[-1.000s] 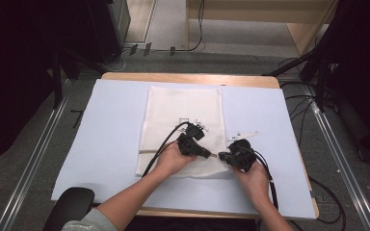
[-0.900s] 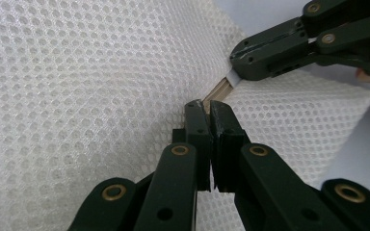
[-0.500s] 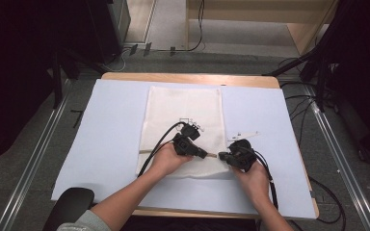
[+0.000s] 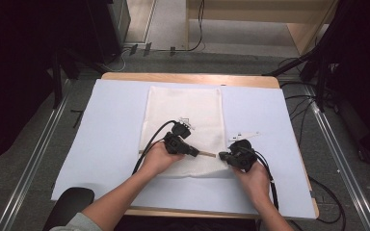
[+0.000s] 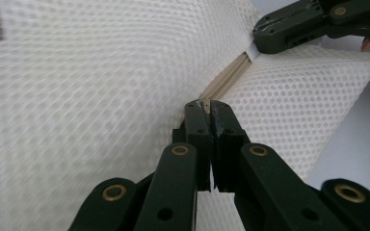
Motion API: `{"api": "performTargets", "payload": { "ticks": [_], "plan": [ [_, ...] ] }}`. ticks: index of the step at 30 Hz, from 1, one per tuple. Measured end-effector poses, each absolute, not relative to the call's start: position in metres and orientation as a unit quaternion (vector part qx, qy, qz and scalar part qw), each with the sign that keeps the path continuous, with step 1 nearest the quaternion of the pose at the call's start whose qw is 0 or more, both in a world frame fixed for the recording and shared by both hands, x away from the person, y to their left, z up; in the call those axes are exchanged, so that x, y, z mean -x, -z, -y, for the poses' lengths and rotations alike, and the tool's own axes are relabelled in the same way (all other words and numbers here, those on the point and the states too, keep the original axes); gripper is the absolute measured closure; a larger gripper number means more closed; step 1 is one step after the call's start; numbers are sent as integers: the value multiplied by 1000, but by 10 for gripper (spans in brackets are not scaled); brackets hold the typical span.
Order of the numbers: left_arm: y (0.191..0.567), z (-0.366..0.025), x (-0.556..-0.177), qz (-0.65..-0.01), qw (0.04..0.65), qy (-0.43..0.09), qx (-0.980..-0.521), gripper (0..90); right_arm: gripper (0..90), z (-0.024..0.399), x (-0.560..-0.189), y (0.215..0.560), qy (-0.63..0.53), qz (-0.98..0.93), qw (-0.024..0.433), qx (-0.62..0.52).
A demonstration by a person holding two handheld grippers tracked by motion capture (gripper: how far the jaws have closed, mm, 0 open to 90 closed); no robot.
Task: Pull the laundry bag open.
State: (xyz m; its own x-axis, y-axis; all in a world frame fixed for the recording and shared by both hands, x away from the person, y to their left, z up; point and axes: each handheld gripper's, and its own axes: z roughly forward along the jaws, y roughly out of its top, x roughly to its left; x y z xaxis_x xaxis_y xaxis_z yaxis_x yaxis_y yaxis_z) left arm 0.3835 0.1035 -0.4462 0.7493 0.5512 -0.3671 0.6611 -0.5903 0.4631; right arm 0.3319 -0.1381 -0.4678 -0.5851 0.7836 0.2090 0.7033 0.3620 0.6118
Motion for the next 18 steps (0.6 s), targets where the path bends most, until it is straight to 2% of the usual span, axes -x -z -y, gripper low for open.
{"api": "performTargets", "payload": {
  "ticks": [10, 18],
  "plan": [
    [445, -119, -385, -342, 306, 110, -882, 893, 900, 138, -330, 468, -342, -825, 67, -445],
    [445, -125, -384, -335, 302, 95, -888, 893, 900, 139, -330, 469, -344, -824, 67, -445]
  ]
}}
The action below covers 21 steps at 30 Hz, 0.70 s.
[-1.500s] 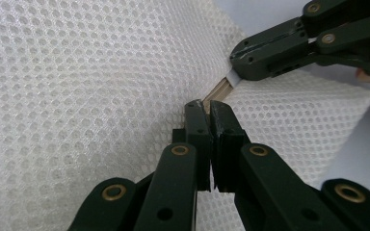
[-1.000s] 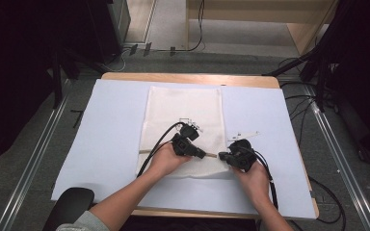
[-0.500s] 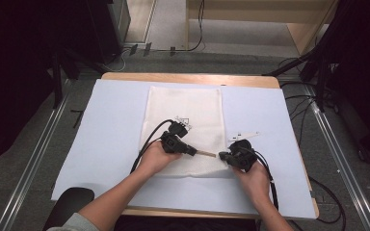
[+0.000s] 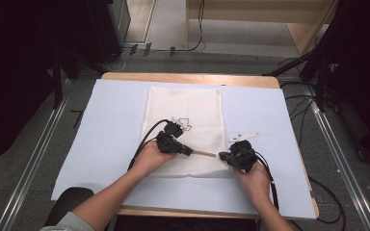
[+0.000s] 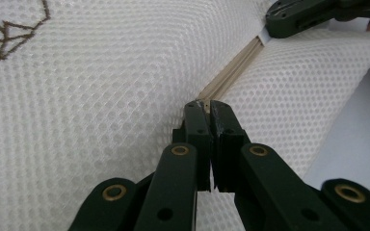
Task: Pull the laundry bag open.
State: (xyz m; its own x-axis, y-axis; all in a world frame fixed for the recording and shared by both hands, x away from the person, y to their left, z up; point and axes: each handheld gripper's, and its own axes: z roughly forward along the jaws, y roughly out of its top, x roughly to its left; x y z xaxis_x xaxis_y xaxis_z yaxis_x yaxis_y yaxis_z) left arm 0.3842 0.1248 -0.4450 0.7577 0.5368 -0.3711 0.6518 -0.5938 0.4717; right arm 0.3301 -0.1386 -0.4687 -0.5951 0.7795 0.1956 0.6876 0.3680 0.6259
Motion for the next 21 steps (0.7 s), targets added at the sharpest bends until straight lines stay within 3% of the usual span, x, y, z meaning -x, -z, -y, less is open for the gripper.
{"api": "performTargets", "payload": {
  "ticks": [14, 21],
  "plan": [
    [443, -136, -383, -339, 295, 89, -889, 893, 900, 140, -331, 469, -344, -824, 63, -446],
    [440, -160, -387, -358, 299, 89, -880, 892, 900, 141, -331, 469, -346, -823, 60, -447]
  ]
}}
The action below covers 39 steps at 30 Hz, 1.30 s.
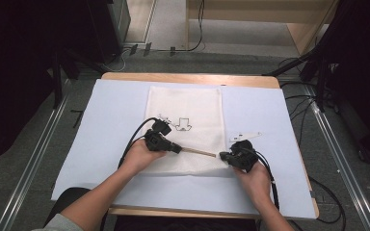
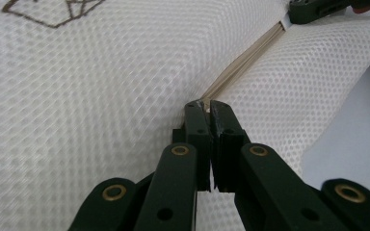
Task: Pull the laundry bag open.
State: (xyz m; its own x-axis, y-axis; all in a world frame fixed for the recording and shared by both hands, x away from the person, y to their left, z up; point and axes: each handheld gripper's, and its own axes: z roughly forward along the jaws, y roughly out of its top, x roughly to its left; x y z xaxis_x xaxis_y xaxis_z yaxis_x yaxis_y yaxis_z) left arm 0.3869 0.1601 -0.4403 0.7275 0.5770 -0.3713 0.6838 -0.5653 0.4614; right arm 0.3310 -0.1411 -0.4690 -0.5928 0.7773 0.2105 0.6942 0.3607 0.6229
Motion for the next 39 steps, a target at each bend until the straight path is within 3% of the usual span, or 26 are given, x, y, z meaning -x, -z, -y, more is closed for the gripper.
{"api": "performTargets", "payload": {
  "ticks": [39],
  "plan": [
    [438, -192, -386, -377, 308, 96, -868, 890, 900, 142, -332, 470, -351, -825, 60, -439]
  ]
}}
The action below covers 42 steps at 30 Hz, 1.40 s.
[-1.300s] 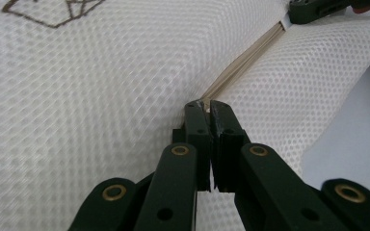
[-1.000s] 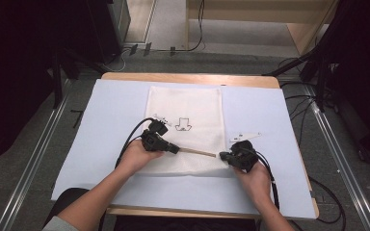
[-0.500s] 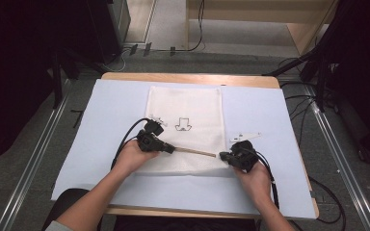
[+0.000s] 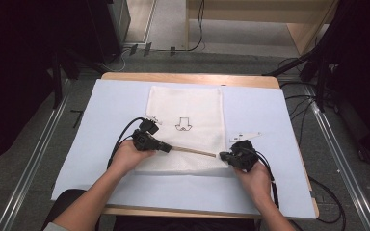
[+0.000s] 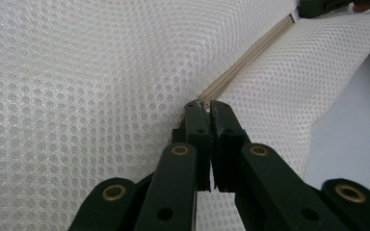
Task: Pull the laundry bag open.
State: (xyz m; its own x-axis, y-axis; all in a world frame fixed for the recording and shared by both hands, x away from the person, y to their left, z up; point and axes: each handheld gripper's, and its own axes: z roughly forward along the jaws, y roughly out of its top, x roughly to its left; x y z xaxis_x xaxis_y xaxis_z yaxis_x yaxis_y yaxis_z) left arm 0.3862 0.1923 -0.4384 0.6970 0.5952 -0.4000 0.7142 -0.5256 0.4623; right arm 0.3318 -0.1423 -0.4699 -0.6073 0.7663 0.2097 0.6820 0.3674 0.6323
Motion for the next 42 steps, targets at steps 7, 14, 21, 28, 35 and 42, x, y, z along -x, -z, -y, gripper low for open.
{"api": "performTargets", "payload": {
  "ticks": [7, 14, 21, 28, 35, 42],
  "plan": [
    [439, -192, -386, -379, 304, 98, -868, 891, 900, 143, -332, 469, -350, -825, 56, -441],
    [437, -200, -386, -389, 301, 92, -866, 892, 900, 142, -333, 469, -348, -826, 55, -439],
    [436, -207, -386, -398, 300, 87, -862, 892, 900, 142, -333, 469, -347, -828, 55, -437],
    [434, -215, -386, -406, 302, 81, -859, 892, 900, 142, -334, 469, -347, -829, 54, -435],
    [432, -224, -387, -410, 305, 83, -855, 891, 900, 142, -334, 469, -347, -830, 54, -434],
    [430, -232, -387, -414, 305, 85, -854, 891, 900, 143, -334, 469, -348, -830, 54, -433]
  ]
}}
